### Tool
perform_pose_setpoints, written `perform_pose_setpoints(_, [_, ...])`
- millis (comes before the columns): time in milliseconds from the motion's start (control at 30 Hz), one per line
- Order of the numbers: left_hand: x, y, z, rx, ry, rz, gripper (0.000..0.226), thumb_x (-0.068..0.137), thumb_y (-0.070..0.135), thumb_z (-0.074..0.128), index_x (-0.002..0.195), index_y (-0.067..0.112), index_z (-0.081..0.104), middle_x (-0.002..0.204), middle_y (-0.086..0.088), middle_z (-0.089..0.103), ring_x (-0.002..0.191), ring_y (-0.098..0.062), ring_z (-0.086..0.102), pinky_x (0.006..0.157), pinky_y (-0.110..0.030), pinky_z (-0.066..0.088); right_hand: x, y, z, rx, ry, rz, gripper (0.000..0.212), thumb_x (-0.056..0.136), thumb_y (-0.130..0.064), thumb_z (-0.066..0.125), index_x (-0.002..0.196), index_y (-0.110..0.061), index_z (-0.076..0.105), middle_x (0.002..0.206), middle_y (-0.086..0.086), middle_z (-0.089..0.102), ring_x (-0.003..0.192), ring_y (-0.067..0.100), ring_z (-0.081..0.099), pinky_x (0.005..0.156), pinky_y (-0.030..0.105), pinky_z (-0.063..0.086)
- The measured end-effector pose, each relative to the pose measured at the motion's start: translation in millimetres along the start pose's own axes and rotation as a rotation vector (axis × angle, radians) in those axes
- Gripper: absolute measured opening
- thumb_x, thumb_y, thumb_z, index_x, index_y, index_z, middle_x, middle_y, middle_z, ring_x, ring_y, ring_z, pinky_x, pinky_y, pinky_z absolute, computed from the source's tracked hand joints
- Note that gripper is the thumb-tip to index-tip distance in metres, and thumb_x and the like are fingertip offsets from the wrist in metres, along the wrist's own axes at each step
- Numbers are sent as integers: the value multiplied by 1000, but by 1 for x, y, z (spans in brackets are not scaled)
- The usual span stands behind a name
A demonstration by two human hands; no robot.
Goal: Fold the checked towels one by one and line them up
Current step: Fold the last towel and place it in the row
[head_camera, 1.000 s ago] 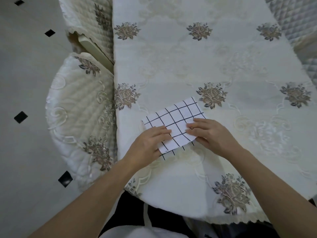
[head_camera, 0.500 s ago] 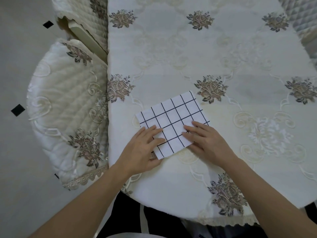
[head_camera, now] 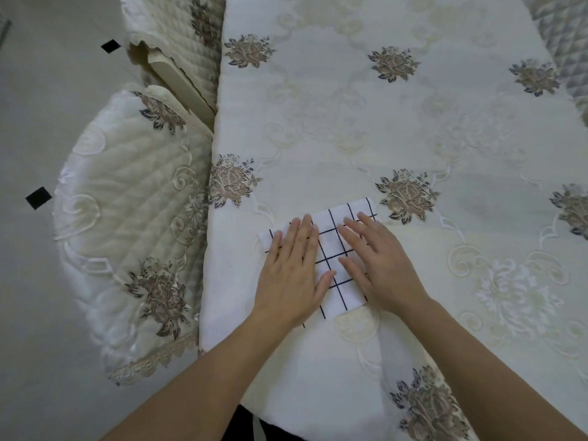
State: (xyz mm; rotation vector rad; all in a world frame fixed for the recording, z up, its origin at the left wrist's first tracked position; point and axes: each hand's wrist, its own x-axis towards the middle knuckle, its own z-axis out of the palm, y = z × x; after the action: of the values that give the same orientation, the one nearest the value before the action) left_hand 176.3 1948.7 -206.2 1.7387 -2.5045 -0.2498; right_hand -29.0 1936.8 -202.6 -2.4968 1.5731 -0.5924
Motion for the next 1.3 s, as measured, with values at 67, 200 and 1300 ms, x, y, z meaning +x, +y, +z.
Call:
perform_pose_setpoints(67, [5, 2, 7, 25, -17, -33, 79, 100, 59, 23, 157, 6, 18, 167, -10, 8, 154, -23, 4, 124, -48, 14, 15, 0, 8, -73, -92, 27, 58, 103, -47, 38, 150, -12, 42, 156, 6, 40, 150, 24, 26, 121, 46, 25])
perform_pose_setpoints(200, [9, -4, 17, 33, -24, -77, 79, 100, 60, 21, 157, 5, 18, 166, -12, 9, 154, -23, 4, 122, -51, 15, 31, 5, 21, -156, -244, 72, 69, 103, -59, 18, 157, -17, 26, 165, 1, 22, 154, 21, 11, 124, 45, 14])
perform_pose_setpoints(1300, [-6, -6, 6, 4, -45, -157, 79, 98, 56, 22, 159, 9, 4, 167, -8, -6, 154, -22, -6, 124, -48, 9, 28, 32, 20, -236, -321, 309, 80, 99, -67, 7, 159, -16, -8, 167, -2, -13, 152, 11, -15, 125, 40, -2])
